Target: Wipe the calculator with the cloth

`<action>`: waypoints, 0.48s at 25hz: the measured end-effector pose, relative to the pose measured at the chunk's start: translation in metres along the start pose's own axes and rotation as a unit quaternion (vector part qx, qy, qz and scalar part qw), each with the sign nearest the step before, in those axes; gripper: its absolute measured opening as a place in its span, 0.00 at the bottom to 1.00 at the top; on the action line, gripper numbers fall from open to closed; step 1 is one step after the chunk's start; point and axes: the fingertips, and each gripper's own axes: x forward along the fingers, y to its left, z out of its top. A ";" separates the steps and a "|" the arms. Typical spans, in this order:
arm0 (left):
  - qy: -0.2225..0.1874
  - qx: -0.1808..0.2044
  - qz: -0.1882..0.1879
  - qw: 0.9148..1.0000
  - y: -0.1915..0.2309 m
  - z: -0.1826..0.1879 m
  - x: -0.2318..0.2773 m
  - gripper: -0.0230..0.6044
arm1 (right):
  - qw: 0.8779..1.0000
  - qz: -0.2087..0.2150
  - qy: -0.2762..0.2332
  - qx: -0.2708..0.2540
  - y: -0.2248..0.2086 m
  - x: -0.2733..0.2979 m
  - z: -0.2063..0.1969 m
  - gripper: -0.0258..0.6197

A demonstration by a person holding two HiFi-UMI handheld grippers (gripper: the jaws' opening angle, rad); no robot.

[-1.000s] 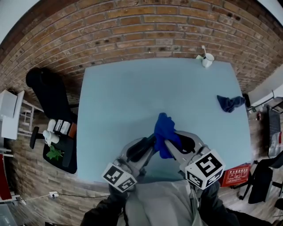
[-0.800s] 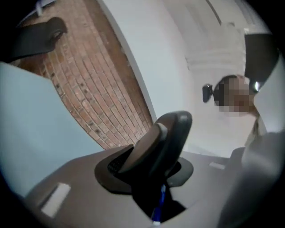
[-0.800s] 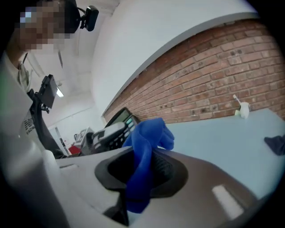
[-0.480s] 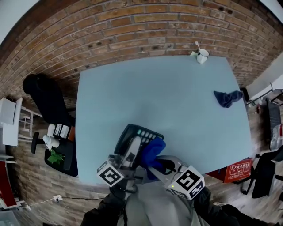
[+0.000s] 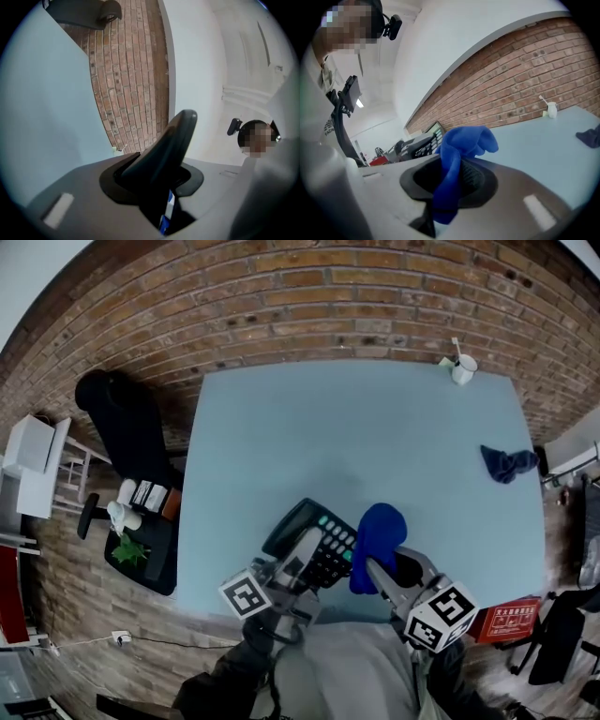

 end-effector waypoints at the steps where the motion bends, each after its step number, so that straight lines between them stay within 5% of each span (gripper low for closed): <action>1: -0.006 -0.011 -0.004 1.000 0.001 0.005 -0.002 0.26 | 1.000 0.023 0.003 0.007 0.008 0.001 -0.005 0.18; 6: -0.010 -0.083 -0.061 0.995 -0.013 0.014 -0.004 0.26 | 0.992 0.121 0.035 0.000 0.046 0.006 -0.038 0.18; 9: 0.018 -0.110 -0.098 0.989 -0.026 0.003 -0.001 0.26 | 0.994 0.099 0.019 -0.034 0.035 0.007 -0.036 0.18; 12: 0.063 -0.120 -0.112 0.984 -0.030 -0.018 0.004 0.26 | 0.993 0.063 -0.058 -0.084 0.019 -0.001 0.000 0.18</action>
